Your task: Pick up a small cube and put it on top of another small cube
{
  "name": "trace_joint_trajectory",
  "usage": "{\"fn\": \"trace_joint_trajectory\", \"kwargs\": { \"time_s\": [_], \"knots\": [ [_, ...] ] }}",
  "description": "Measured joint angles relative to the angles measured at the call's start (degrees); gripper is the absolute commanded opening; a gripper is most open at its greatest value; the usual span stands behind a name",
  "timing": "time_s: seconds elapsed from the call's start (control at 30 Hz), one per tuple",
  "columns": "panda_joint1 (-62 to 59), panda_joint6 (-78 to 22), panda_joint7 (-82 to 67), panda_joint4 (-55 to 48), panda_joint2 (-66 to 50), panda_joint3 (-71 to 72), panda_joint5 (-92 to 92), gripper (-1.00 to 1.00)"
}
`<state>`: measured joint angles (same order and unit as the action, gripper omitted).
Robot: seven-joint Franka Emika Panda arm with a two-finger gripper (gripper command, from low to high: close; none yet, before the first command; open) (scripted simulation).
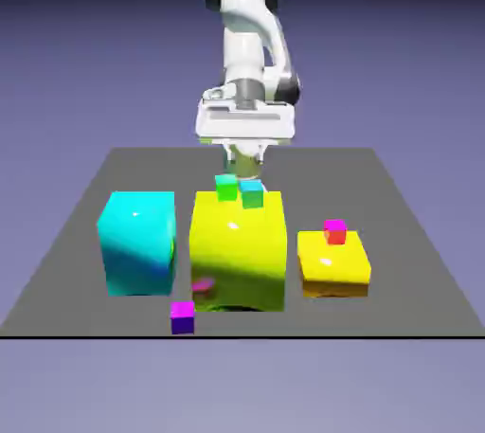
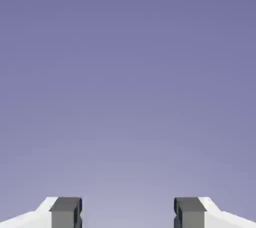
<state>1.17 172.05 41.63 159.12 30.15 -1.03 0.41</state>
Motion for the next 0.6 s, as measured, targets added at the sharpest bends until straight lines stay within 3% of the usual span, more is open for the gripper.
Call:
{"fn": "trace_joint_trajectory", "kwargs": {
  "time_s": [0.6],
  "knots": [
    [7.16, -29.21, -12.30, -28.10, -37.38, -15.44, 6.13, 0.00]
  ]
}}
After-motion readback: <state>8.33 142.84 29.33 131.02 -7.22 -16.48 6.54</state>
